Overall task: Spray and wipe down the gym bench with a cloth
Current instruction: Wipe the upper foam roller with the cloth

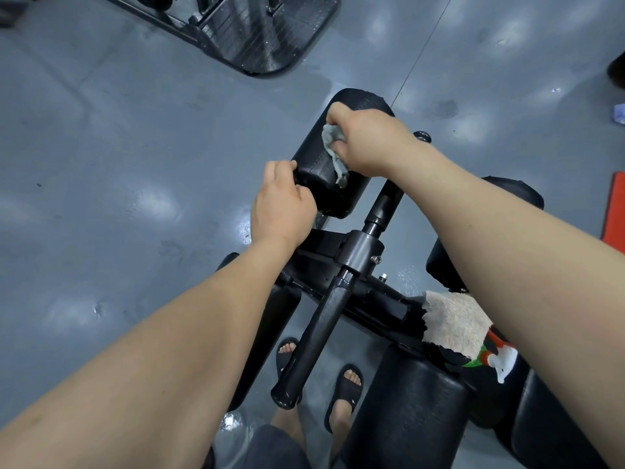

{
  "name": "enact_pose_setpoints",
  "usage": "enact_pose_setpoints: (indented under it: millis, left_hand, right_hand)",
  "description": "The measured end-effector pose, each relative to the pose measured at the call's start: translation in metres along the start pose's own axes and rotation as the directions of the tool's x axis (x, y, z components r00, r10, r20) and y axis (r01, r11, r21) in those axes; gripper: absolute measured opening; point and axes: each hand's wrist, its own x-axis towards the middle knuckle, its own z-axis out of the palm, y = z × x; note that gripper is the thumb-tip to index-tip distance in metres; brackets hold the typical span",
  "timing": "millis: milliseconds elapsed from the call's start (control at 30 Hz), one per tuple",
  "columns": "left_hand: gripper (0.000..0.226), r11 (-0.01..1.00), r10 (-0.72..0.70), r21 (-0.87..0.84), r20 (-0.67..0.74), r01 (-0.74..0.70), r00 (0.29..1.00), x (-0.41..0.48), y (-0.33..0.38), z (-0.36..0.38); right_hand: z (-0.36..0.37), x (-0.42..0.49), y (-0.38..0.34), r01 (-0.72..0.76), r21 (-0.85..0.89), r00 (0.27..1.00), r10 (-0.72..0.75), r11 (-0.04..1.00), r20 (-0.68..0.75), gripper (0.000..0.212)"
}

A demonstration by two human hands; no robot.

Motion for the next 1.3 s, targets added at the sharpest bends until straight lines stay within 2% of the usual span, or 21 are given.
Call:
enact_pose_setpoints:
  millis: [100, 300, 467, 567, 633, 733, 867, 1133, 1300]
  left_hand:
    - [0.038, 1.000, 0.008, -0.001, 0.001, -0.008, 1.000, -0.001, 0.000, 0.001]
    - [0.033, 0.999, 0.046, 0.009, -0.009, -0.046, 0.999, 0.000, -0.001, 0.001]
    - [0.028, 0.998, 0.063, 0.005, -0.013, -0.063, 0.998, -0.001, -0.001, 0.002]
    - [0.026, 0.997, 0.073, -0.001, -0.015, -0.073, 0.997, -0.001, -0.002, 0.001]
    - [0.025, 0.996, 0.089, -0.004, -0.018, -0.089, 0.996, -0.001, -0.002, 0.001]
    - [0.025, 0.994, 0.105, 0.000, -0.020, -0.105, 0.994, 0.000, -0.002, 0.000]
    - [0.025, 0.992, 0.125, 0.011, -0.013, -0.125, 0.992, -0.001, -0.002, 0.000]
    - [0.028, 0.990, 0.135, 0.026, -0.008, -0.135, 0.991, -0.001, -0.001, -0.001]
    - [0.033, 0.992, 0.129, 0.019, -0.013, -0.129, 0.992, -0.004, 0.001, -0.002]
  right_hand:
    - [-0.002, 0.007, 0.007, -0.078, -0.066, 0.997, 0.076, 0.995, -0.026, 0.026]
    - [-0.009, 0.019, 0.022, -0.244, -0.090, 0.969, 0.241, 0.966, -0.048, 0.028]
    - [-0.007, 0.031, 0.031, -0.355, -0.004, 0.932, 0.354, 0.935, -0.071, 0.038]
    - [-0.005, 0.044, 0.039, -0.404, 0.095, 0.905, 0.413, 0.910, -0.102, 0.053]
    - [-0.007, 0.051, 0.046, -0.431, 0.125, 0.889, 0.445, 0.894, -0.112, 0.052]
    - [-0.011, 0.055, 0.053, -0.414, 0.090, 0.901, 0.421, 0.906, -0.099, 0.037]
    - [-0.011, 0.048, 0.055, -0.347, 0.021, 0.932, 0.347, 0.938, -0.101, 0.027]
    - [-0.010, 0.033, 0.035, -0.236, -0.004, 0.969, 0.236, 0.972, -0.071, 0.026]
    - [-0.003, 0.020, 0.012, -0.139, -0.019, 0.988, 0.138, 0.990, -0.067, 0.010]
